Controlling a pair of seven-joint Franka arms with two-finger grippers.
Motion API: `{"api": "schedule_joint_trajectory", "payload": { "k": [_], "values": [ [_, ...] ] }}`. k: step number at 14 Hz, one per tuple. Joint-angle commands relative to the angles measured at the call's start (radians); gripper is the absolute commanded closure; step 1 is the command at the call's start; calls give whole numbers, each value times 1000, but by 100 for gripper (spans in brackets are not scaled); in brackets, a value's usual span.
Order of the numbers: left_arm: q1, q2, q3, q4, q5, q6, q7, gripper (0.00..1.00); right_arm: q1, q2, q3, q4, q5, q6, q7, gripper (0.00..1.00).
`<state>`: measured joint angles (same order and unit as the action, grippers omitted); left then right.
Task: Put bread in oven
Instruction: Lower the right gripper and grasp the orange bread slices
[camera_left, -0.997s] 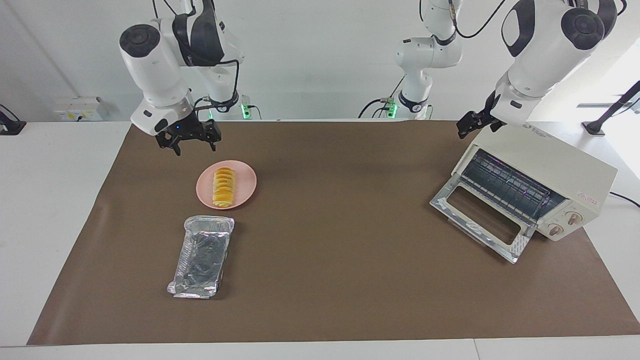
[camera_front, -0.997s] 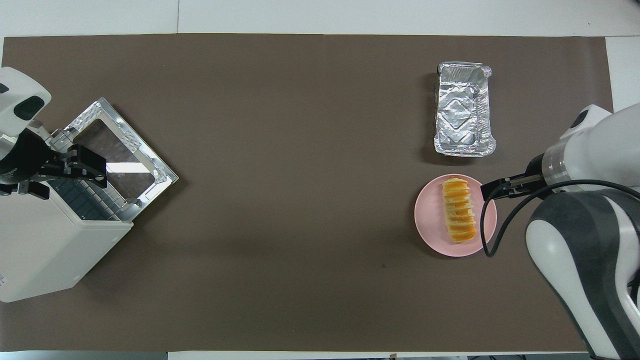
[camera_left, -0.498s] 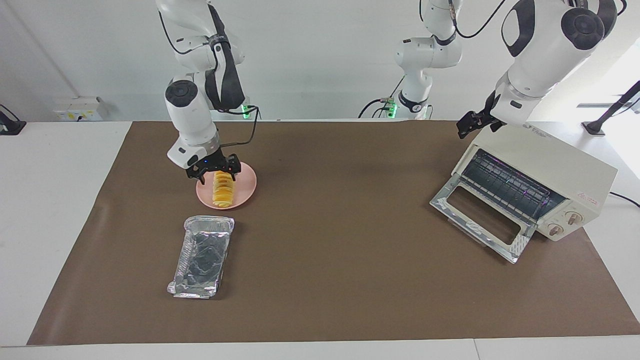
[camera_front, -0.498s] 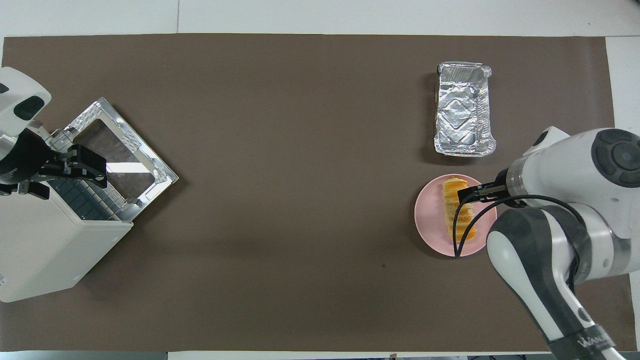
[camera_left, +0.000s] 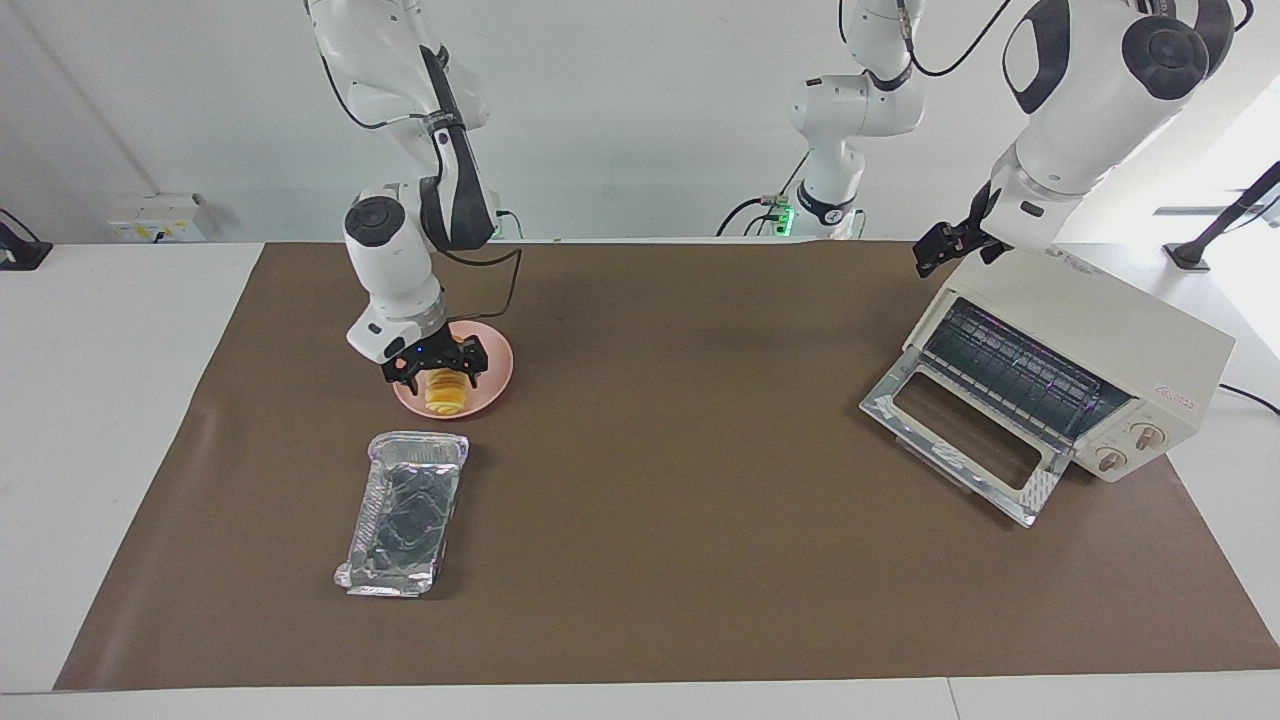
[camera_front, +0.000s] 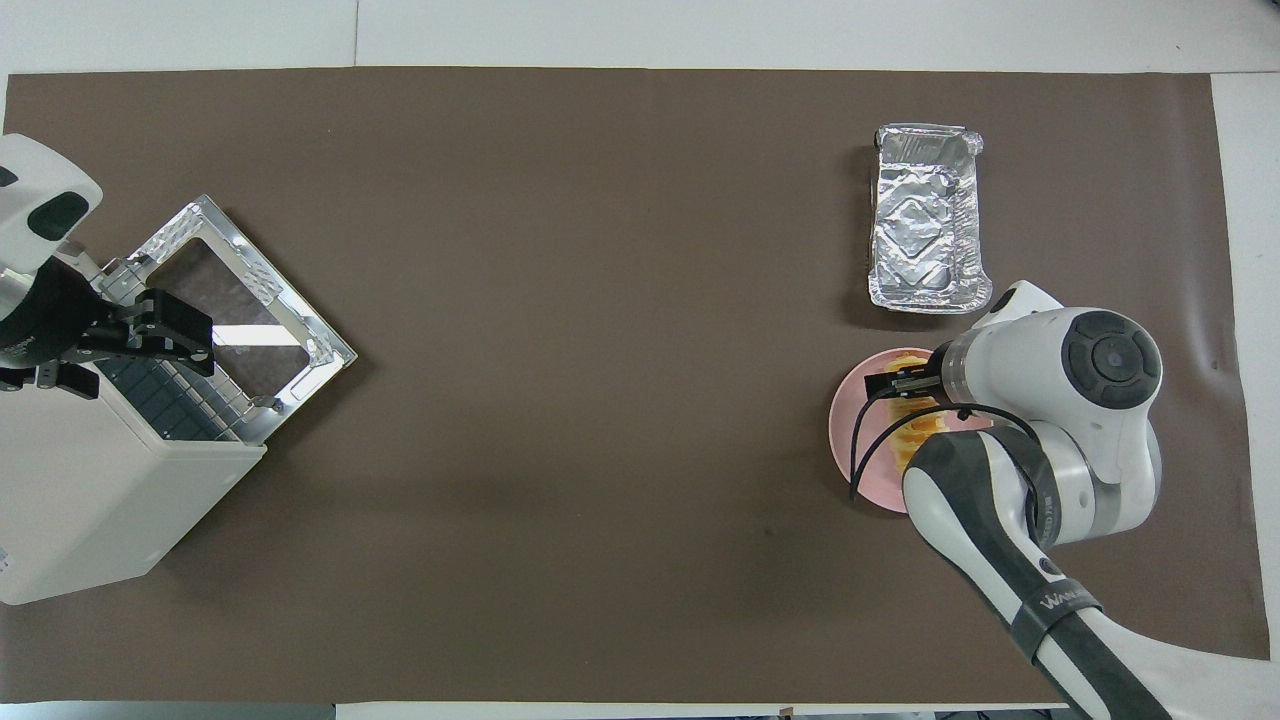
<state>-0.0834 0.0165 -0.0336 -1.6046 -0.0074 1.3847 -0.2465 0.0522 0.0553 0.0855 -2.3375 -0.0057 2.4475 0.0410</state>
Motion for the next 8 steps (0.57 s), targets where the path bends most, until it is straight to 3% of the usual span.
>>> {"api": "schedule_joint_trajectory", "payload": {
  "k": [1, 4, 5, 6, 7, 8],
  "values": [
    [7, -12, 0, -14, -10, 5, 4, 0, -18, 32, 7, -8, -10, 47, 5, 0],
    [7, -12, 0, -14, -10, 5, 4, 0, -14, 32, 7, -6, -10, 44, 11, 1],
    [7, -12, 0, -12, -11, 5, 4, 0, -14, 32, 7, -6, -10, 42, 11, 13],
    [7, -12, 0, -12, -11, 5, 4, 0, -14, 31, 7, -6, -10, 41, 10, 34],
    [7, -12, 0, -12, -11, 5, 4, 0, -12, 31, 7, -5, -10, 38, 11, 64],
    [7, -12, 0, -12, -11, 5, 4, 0, -12, 31, 7, -5, -10, 36, 14, 83]
  ]
}}
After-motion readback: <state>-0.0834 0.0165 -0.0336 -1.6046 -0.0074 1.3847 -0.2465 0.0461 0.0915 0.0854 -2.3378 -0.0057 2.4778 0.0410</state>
